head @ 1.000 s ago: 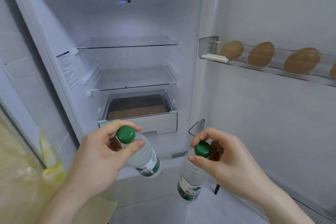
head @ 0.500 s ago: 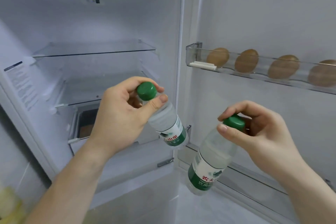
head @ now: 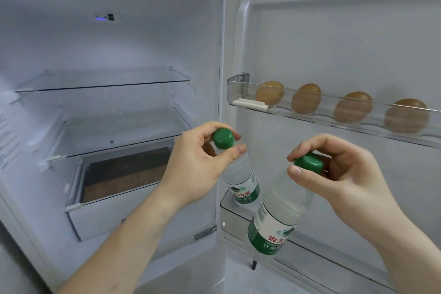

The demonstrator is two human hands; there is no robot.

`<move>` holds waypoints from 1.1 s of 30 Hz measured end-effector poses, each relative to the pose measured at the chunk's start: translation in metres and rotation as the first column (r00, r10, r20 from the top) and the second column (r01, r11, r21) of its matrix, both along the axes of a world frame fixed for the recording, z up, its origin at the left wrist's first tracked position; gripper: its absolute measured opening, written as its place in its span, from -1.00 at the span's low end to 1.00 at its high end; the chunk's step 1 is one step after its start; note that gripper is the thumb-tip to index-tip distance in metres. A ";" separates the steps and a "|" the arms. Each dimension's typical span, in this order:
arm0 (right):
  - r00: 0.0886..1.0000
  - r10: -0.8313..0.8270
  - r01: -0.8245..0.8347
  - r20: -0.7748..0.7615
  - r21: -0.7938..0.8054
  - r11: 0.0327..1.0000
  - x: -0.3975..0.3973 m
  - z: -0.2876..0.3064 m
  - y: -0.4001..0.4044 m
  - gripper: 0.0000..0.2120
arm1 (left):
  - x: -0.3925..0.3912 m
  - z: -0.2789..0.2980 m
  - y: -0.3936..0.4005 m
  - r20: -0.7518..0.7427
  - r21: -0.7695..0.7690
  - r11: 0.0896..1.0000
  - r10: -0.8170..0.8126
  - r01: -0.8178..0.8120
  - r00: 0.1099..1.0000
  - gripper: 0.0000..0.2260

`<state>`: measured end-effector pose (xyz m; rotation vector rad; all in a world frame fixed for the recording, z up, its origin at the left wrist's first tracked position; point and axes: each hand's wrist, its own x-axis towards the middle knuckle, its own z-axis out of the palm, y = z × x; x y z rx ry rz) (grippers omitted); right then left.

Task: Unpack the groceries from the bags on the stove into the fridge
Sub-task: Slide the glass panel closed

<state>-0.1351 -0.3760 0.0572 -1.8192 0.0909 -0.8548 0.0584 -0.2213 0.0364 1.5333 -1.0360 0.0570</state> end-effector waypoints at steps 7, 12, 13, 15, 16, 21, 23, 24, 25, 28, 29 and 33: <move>0.999 0.016 -0.016 0.047 -0.007 1.000 0.008 0.004 -0.007 -0.46 | 0.011 -0.011 -0.025 0.036 0.173 0.984 -0.048 0.041 0.998 -0.84; 0.992 0.006 -0.002 0.126 -0.027 1.000 0.010 0.006 -0.010 -0.55 | 0.020 -0.024 -0.042 0.050 0.287 0.958 -0.039 0.023 0.998 -0.82; 0.991 -0.005 0.010 0.135 -0.034 0.999 0.011 0.005 -0.009 -0.57 | 0.022 -0.027 -0.045 0.050 0.303 0.953 -0.028 0.012 0.998 -0.81; 0.986 -0.040 0.048 0.160 -0.046 0.998 0.012 0.002 -0.008 -0.59 | 0.026 -0.033 -0.050 0.057 0.323 0.946 0.003 -0.022 0.998 -0.80; 0.982 -0.061 0.072 0.178 -0.051 0.996 0.013 0.000 -0.009 -0.62 | 0.028 -0.035 -0.053 0.053 0.322 0.946 0.021 -0.037 0.998 -0.80; 0.956 -0.144 0.164 0.255 -0.057 0.985 0.015 -0.009 -0.010 -0.86 | 0.029 -0.036 -0.060 0.047 0.334 0.941 0.035 -0.049 0.998 -0.75; 0.941 -0.182 0.192 0.284 -0.006 0.981 0.015 -0.013 -0.012 -0.87 | 0.029 -0.036 -0.059 0.051 0.346 0.937 0.030 -0.046 0.998 -0.70; 0.935 -0.203 0.207 0.290 0.019 0.978 0.014 -0.015 -0.013 -0.86 | 0.029 -0.037 -0.058 0.049 0.356 0.934 0.028 -0.044 0.998 -0.68; 0.930 -0.228 0.226 0.290 0.040 0.973 0.013 -0.016 -0.015 -0.87 | 0.029 -0.037 -0.058 0.048 0.370 0.928 0.021 -0.037 0.999 -0.67; 0.923 -0.294 0.288 0.247 0.062 0.956 0.014 -0.024 -0.022 -0.86 | 0.028 -0.039 -0.055 0.064 0.438 0.899 -0.031 0.000 0.997 -0.68; 0.923 -0.307 0.303 0.231 0.054 0.952 0.016 -0.026 -0.023 -0.81 | 0.027 -0.039 -0.055 0.071 0.464 0.886 -0.051 0.012 0.996 -0.69; 0.935 -0.321 0.325 0.152 0.001 0.946 0.026 -0.034 -0.028 -0.66 | 0.022 -0.045 -0.054 0.078 0.498 0.867 -0.068 0.020 0.995 -0.69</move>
